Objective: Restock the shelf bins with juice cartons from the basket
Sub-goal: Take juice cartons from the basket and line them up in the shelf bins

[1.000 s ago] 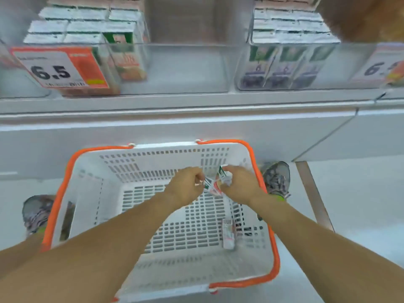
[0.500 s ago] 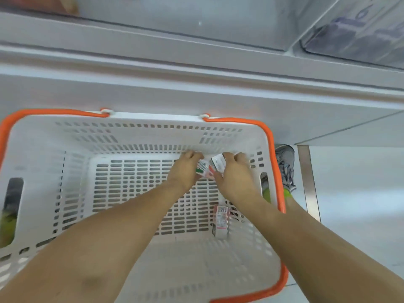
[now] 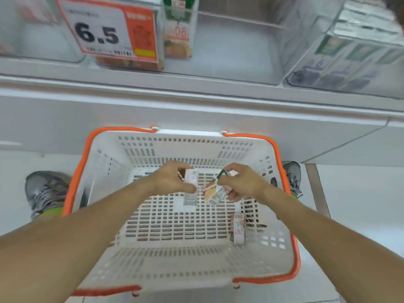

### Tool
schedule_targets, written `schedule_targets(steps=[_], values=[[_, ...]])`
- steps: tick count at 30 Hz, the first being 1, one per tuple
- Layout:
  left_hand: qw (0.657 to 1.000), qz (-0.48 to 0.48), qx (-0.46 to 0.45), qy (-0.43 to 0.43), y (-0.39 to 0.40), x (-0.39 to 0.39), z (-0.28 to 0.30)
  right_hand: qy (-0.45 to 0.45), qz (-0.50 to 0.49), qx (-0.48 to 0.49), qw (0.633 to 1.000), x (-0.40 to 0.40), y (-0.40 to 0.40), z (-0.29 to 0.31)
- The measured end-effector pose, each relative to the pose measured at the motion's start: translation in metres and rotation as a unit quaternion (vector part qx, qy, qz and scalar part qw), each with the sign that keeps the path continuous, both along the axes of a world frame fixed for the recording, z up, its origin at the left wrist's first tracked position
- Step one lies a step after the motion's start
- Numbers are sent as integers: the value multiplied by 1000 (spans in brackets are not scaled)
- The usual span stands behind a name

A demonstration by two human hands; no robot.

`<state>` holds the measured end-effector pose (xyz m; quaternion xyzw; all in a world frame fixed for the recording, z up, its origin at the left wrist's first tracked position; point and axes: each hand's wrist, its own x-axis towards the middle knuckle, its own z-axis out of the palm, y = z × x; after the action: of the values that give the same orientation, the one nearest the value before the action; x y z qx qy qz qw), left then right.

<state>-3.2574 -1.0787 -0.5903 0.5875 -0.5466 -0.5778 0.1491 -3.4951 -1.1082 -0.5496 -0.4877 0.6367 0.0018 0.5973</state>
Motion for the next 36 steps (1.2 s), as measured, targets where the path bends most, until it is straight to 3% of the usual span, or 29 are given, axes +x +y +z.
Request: schedule_targets(steps=[4,9,16,20,23,25,29,33,36], values=[[996,15,-19,86,10,12,84,-86,80,-6,993,-5,-4,78],[960,148,-22,238,29,18,164,-179,96,-65,977,-1,-1,161],[973,154,-103,141,40,19,246,-344,-43,-151,926,35,4,226],[953,191,-185,148,33,39,280,-473,-9,-123,872,57,-6,253],[924,253,-252,138,22,58,288,-497,-20,-188,847,74,-19,264],[908,294,-267,137,11,65,288,-453,-60,-293,840,85,-32,270],[897,314,-290,113,-8,66,287,-228,-67,-509,828,98,-66,274],[896,303,-309,100,-15,56,282,-29,29,-579,815,109,-88,272],[906,318,-260,106,-17,54,280,31,69,-587,806,116,-96,274]])
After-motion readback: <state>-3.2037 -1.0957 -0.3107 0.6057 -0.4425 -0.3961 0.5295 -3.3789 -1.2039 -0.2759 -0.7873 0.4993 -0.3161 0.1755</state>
